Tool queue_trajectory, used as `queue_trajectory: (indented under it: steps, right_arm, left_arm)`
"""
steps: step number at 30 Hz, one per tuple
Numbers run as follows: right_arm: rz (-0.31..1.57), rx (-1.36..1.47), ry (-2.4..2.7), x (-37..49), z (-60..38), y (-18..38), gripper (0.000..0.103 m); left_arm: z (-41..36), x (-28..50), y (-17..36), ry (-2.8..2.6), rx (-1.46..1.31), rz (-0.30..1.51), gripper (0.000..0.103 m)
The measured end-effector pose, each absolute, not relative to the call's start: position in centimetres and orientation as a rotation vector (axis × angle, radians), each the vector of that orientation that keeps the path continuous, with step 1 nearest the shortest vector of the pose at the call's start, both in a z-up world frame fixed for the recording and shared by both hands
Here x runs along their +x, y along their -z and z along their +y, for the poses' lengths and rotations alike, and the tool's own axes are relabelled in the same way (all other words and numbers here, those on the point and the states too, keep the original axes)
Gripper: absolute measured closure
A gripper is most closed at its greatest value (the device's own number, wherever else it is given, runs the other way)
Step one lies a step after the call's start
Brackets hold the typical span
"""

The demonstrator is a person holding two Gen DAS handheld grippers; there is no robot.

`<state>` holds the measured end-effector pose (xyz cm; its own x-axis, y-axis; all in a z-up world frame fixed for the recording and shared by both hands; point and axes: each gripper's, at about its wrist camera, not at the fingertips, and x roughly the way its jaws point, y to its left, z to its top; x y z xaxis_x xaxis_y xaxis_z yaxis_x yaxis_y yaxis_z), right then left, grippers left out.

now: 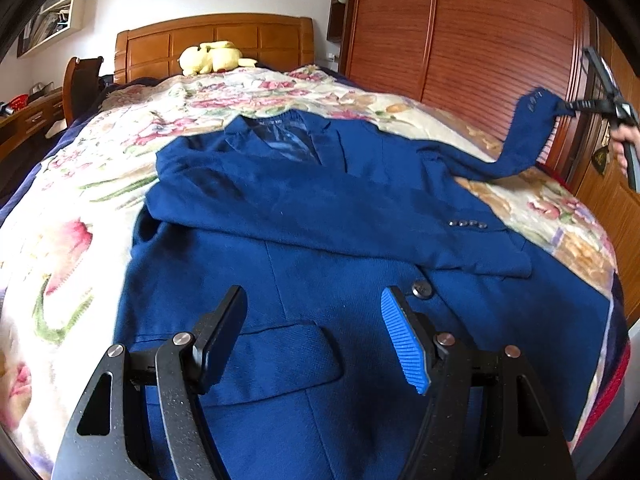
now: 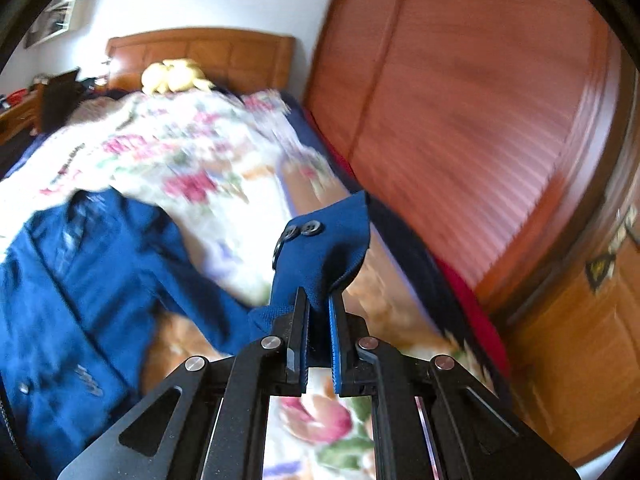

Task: Fold large clothes
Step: 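Lift the sleeve cuff with the right tool and carry it over the jacket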

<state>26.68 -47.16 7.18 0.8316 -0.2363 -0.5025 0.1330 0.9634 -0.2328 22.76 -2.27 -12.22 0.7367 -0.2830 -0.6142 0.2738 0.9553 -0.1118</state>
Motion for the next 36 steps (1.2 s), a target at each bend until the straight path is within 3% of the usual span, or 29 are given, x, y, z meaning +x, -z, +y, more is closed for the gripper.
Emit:
queue_trajectory:
  steps: [5, 12, 36]
  right_arm:
    - [0.453, -0.250, 0.108, 24.0, -40.5, -10.9, 0.095]
    - [0.417, -0.307, 0.052, 20.5, -34.4, -11.9, 0.095]
    - [0.388, -0.420, -0.133, 19.4, -24.2, -14.7, 0.095]
  left_arm:
    - [-1.1, 21.8, 11.4, 0.295, -0.018, 0.656, 0.033]
    - [0.5, 20.1, 10.8, 0.275, -0.022, 0.636, 0.033]
    - [5.9, 17.7, 9.8, 0.226, -0.036, 0.605, 0.033]
